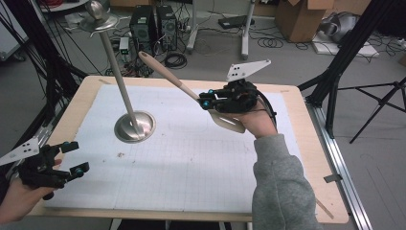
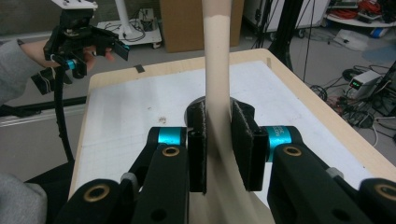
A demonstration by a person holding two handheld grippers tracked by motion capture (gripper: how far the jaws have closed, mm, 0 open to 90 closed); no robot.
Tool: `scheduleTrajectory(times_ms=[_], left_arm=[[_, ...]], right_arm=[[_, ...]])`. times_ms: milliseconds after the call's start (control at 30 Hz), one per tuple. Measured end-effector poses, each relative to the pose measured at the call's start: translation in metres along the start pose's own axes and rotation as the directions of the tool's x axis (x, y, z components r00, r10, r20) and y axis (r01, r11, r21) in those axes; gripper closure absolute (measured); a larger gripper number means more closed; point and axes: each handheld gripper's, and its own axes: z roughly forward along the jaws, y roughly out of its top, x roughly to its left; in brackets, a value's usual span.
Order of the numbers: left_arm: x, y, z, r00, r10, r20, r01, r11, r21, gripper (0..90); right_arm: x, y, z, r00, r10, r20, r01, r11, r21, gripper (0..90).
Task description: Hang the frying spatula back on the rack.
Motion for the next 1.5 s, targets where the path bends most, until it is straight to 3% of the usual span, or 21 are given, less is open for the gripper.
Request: scheduleTrajectory(times_ms=[967, 1500], left_arm=[[-0.002, -0.003, -0.007, 0.9999, -0.004, -0.014, 0.004, 1.0, -0.002, 1.8], [-0.003, -0.005, -0.011, 0.9997, -0.011, -0.023, 0.011, 0.9999, 0.001, 1.8]], right_arm=[[-0.002, 0.031, 0.006, 0.9997, -0.013, 0.022, 0.013, 0.999, -0.035, 76.9], [-0.003, 0.041, 0.014, 0.9995, 0.003, 0.03, -0.002, 0.999, -0.05, 76.9]])
